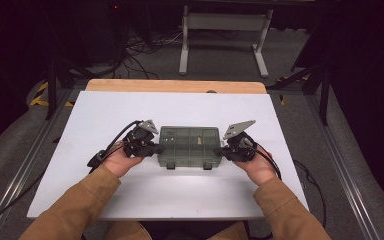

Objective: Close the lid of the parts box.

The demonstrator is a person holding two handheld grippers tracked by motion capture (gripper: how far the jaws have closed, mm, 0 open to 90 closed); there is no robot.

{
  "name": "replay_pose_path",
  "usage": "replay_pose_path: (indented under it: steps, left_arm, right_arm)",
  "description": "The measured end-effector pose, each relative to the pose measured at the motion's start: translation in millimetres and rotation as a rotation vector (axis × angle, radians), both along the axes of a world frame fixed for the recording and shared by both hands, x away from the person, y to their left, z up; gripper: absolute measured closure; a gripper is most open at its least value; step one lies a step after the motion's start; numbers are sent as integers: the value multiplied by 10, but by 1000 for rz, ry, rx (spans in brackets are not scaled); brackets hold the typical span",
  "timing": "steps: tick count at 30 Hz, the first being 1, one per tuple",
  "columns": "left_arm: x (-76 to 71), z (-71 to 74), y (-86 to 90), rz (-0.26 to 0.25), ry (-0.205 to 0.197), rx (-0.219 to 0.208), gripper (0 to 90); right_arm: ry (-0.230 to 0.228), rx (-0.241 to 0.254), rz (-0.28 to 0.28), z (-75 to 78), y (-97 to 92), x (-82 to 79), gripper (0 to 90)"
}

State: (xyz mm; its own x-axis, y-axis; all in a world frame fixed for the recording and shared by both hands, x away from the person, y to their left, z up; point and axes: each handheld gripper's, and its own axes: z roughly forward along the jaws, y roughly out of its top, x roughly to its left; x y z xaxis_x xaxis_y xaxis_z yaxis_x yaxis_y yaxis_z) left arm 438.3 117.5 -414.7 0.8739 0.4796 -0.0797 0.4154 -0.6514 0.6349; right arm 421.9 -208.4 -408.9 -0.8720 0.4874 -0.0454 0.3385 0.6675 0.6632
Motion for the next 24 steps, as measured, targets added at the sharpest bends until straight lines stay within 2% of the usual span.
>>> replay_pose_path:
  steps: [8,21,23,24]
  left_arm:
    - [2,-36,-7,7,12,2,857]
    - [-9,-56,-1,-1,-12,-3,848]
    - [-11,-65,3,1,-9,-15,848]
    - [-4,-80,-1,2,9,2,849]
  right_arm:
    - [5,-6,-2,-40,9,4,900]
    - [2,3,-4,-53,-1,-5,899]
    - [0,8,-4,-59,-9,-11,899]
    - [-8,12,-2,-67,-16,-18,898]
